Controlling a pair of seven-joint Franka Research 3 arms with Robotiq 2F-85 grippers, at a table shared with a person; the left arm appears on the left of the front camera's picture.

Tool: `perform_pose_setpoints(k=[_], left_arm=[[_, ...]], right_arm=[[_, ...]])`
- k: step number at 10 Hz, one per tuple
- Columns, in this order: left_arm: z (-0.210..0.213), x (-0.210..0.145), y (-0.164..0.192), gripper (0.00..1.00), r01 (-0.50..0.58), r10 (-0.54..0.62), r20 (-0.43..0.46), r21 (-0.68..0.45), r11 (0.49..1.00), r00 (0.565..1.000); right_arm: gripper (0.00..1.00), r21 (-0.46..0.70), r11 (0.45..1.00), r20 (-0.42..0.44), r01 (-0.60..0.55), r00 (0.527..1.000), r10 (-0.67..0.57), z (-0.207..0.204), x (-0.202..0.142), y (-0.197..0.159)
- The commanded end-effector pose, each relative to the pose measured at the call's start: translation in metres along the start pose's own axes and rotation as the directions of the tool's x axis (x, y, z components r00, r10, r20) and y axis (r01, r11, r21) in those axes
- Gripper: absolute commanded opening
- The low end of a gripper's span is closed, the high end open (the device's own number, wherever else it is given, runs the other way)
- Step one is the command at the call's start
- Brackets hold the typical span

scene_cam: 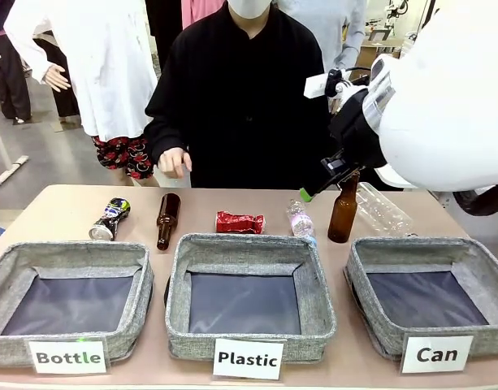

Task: Sort the can waste into the basket.
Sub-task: Pick up the can waste from the table and place it in the right Fabric basket.

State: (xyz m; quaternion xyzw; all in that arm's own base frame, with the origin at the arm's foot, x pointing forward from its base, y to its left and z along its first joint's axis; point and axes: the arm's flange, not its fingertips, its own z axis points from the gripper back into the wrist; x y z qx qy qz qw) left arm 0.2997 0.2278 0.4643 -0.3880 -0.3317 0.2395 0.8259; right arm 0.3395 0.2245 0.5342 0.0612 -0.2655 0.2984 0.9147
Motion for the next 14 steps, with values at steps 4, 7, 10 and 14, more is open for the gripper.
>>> perform_pose_setpoints(k=[4,7,10,14], left_arm=[[-0.001,0.001,0.003,1.00,0.019,-0.019,0.010,-0.020,1.000,1.000],[-0.001,0.001,0.003,1.00,0.019,-0.019,0.010,-0.020,1.000,1.000],[-0.001,0.001,0.003,1.00,0.019,-0.019,0.010,-0.020,1.000,1.000],[-0.001,0.001,0.003,1.00,0.019,-0.019,0.010,-0.020,1.000,1.000]], right_arm=[[1.00,0.024,0.998,-0.031,-0.049,0.998,0.050,-0.014,0.032,-0.011],[1.00,0.027,0.999,-0.111,-0.035,0.993,0.038,-0.051,0.109,-0.024],[1.00,0.159,0.985,-0.138,-0.064,0.987,0.086,-0.118,0.152,-0.023],[1.00,0.361,0.930,0.046,-0.064,0.998,0.051,-0.064,0.113,-0.079]])
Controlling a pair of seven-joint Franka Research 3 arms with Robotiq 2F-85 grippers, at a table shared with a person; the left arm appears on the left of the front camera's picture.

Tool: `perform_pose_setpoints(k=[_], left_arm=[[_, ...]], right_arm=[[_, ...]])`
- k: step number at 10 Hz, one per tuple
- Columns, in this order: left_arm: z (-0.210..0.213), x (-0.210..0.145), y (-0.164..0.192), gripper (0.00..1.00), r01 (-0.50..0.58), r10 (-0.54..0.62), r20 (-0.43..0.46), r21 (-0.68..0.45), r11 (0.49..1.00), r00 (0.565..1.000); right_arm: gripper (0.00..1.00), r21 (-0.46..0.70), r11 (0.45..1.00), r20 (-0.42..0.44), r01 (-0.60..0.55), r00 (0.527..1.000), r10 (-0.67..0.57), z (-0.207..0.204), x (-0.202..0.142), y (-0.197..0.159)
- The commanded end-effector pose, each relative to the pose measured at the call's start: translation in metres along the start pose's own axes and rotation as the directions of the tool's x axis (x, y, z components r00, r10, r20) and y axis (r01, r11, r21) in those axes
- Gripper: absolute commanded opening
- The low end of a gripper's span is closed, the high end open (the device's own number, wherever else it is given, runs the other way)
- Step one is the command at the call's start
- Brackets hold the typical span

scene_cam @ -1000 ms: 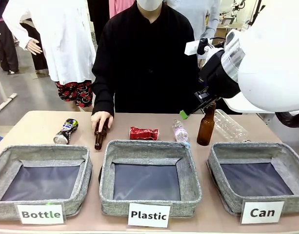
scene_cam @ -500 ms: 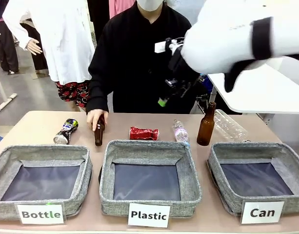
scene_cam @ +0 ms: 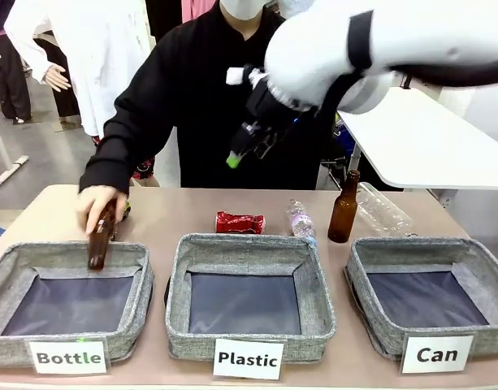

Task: Sort the can waste into the basket.
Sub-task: Pick up the can waste from the table and place it in the right Fabric basket.

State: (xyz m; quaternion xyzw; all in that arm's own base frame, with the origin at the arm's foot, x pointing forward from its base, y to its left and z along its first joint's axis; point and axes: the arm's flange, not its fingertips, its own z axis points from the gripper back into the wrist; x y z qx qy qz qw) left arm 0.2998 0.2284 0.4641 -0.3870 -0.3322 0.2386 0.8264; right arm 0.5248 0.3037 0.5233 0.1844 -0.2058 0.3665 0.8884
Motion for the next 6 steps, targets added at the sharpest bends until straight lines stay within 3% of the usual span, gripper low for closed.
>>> perform_pose_setpoints(k=[1,2,3,4,6], left_arm=[[0.000,0.000,0.000,1.00,0.000,0.000,-0.001,0.000,1.000,1.000],[0.068,0.022,-0.017,1.00,0.073,-0.063,0.156,-0.059,0.996,0.986],[0.140,0.039,-0.026,1.00,0.051,-0.004,0.288,-0.158,0.986,0.958],[0.179,0.050,-0.024,1.00,0.052,0.026,0.341,-0.217,0.975,0.940],[0.226,0.047,0.000,1.00,-0.018,0.128,0.355,-0.297,0.955,0.926]], right_arm=[[1.00,0.037,0.999,0.128,0.038,0.991,-0.043,0.083,-0.085,-0.023],[1.00,0.036,0.998,0.160,0.053,0.985,-0.058,0.098,-0.114,-0.026],[1.00,0.063,0.995,0.225,0.076,0.970,-0.088,0.115,-0.144,-0.036],[1.00,0.076,0.992,0.288,0.099,0.951,-0.117,0.129,-0.170,-0.045],[1.00,0.114,0.978,0.384,0.174,0.900,-0.205,0.151,-0.227,-0.061]])
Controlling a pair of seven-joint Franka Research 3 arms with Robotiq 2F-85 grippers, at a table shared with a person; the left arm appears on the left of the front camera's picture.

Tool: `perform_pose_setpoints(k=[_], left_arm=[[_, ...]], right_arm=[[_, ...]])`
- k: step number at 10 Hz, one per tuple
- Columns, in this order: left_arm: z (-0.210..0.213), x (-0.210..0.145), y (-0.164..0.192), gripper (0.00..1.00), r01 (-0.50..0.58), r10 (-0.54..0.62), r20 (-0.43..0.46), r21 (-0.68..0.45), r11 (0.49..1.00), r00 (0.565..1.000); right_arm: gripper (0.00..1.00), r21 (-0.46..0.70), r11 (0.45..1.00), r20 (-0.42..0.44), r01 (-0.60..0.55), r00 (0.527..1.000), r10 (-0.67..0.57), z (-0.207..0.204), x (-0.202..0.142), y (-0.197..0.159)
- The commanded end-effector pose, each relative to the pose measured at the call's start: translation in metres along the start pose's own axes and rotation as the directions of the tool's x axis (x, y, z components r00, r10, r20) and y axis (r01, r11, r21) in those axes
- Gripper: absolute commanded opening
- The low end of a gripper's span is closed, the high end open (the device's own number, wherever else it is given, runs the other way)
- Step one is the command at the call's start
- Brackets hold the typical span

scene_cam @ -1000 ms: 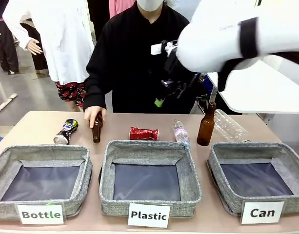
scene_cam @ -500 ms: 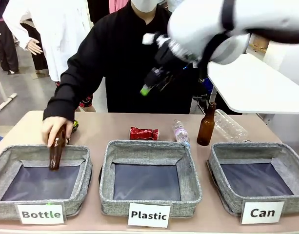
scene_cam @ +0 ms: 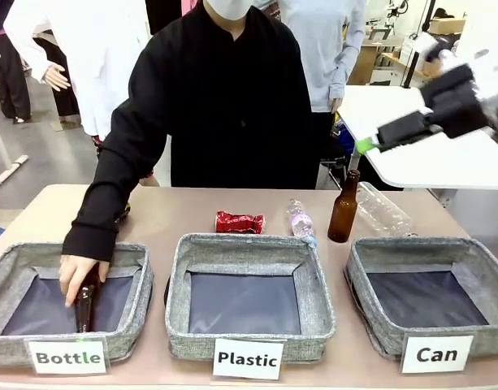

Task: Sort the can waste into the basket.
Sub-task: Pick up the can waste from the table and place it in the right Fabric basket.

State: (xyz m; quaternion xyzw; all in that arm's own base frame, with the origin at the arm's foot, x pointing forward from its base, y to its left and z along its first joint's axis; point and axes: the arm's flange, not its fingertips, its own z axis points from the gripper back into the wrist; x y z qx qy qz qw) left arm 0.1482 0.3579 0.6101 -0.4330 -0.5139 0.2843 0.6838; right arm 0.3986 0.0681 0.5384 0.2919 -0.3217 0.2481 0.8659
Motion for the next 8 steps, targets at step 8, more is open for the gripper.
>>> perform_pose_setpoints(k=[8], left_arm=[[-0.174,-0.164,0.018,1.00,-0.051,0.085,-0.645,0.071,0.996,0.759]], right_arm=[[1.00,-0.058,0.950,-0.282,-0.306,0.918,0.278,-0.144,0.107,0.068]])
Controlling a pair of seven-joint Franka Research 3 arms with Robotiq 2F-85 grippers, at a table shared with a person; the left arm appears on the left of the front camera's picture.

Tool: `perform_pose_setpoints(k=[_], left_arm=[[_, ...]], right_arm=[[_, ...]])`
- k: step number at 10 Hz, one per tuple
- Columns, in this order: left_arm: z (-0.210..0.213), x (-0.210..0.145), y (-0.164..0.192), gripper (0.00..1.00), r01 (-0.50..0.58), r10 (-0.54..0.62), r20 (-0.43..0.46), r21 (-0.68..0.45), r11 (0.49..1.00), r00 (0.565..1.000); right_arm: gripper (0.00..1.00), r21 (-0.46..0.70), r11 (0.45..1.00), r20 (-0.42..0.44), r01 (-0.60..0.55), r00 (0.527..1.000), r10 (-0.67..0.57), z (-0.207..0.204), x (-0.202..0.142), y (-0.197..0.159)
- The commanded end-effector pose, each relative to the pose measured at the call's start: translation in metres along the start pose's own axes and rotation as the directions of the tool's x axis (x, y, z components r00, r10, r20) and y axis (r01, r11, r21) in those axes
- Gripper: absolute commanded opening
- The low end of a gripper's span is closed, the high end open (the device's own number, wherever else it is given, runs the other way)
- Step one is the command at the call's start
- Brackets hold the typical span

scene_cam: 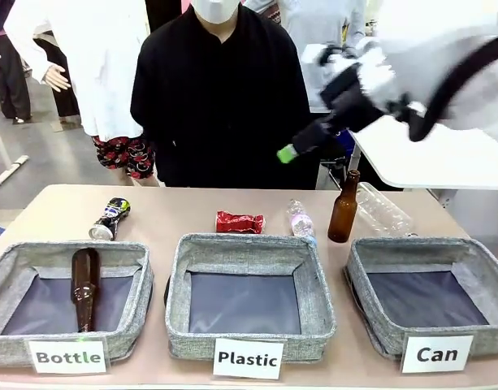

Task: Sort the can waste into the basket.
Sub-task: Pick up the can waste from the table and place it in the right Fabric basket.

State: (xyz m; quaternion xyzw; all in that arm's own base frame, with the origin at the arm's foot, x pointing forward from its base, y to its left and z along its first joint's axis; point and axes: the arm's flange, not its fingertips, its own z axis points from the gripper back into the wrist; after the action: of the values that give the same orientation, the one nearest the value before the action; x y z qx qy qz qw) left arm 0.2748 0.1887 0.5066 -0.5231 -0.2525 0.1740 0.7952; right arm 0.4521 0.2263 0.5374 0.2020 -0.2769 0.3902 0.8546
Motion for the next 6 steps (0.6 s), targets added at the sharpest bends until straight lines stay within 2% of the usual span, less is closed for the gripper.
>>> perform_pose_setpoints(k=[1,3,4,5,6], left_arm=[[-0.029,-0.041,0.013,1.00,0.032,-0.013,-0.178,0.105,0.994,0.984],[-0.059,-0.059,0.035,1.00,0.075,-0.019,-0.292,0.181,0.981,0.956],[-0.043,-0.031,0.018,1.00,0.011,0.008,-0.187,0.100,0.995,0.982],[-0.043,-0.031,0.018,1.00,0.011,0.008,-0.187,0.100,0.995,0.982],[-0.043,-0.031,0.018,1.00,0.011,0.008,-0.187,0.100,0.995,0.982]], right_arm=[[1.00,-0.083,0.996,-0.161,-0.023,0.987,0.009,-0.041,0.055,-0.016],[1.00,-0.211,0.977,-0.303,-0.038,0.953,-0.028,-0.096,0.081,-0.006],[1.00,-0.236,0.971,-0.347,-0.037,0.937,-0.049,-0.119,0.087,0.002],[1.00,-0.237,0.971,-0.391,-0.023,0.917,-0.074,-0.136,0.086,0.007],[1.00,-0.255,0.966,-0.425,0.041,0.893,-0.150,-0.149,0.081,0.010]])
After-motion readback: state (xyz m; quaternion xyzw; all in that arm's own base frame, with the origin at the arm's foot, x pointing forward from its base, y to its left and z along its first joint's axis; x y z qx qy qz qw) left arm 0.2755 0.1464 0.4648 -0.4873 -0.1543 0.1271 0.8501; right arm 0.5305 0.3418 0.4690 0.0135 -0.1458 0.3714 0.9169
